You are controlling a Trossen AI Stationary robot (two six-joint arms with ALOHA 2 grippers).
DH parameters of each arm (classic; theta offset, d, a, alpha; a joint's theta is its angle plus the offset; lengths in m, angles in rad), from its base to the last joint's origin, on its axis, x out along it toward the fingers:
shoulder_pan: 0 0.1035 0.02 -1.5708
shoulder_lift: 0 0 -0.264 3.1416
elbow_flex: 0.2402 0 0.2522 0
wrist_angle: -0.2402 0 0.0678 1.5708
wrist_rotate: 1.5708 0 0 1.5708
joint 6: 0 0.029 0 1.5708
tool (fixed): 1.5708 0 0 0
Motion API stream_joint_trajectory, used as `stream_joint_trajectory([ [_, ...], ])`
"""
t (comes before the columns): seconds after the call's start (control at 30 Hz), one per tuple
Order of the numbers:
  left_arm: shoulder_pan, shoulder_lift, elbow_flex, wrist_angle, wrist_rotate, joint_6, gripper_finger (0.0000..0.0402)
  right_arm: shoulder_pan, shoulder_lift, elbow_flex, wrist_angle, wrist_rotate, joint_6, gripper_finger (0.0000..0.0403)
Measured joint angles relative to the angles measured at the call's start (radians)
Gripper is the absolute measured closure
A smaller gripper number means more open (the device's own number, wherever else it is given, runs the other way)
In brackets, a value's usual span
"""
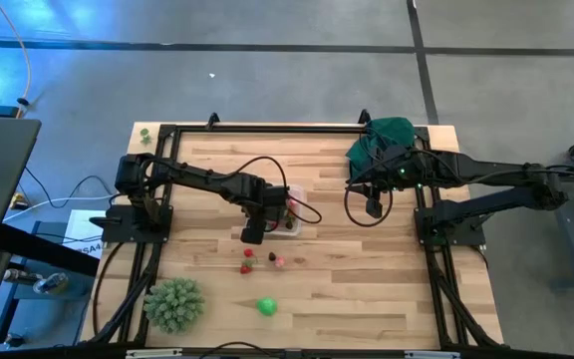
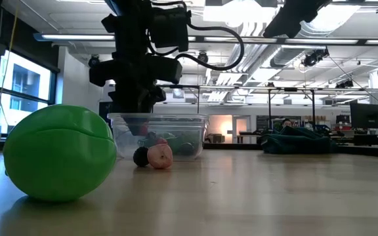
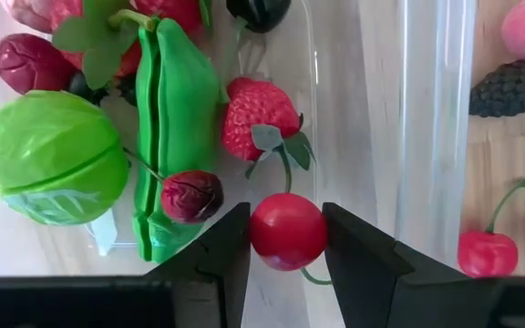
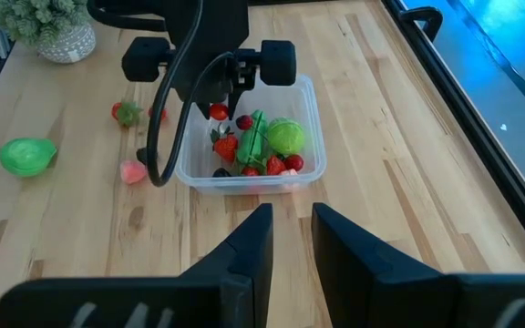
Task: Pick and placing Produce into tupperware
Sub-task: Put the red cherry into the transparent container
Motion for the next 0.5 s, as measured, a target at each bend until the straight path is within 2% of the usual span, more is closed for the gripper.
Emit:
stream_joint_trajectory([
  [0.5, 0.000, 0.000, 0.000, 0.010, 0.000, -0.001, 0.0282, 0.000, 0.000, 0.000, 0.000, 0.000, 0.000, 0.0334],
])
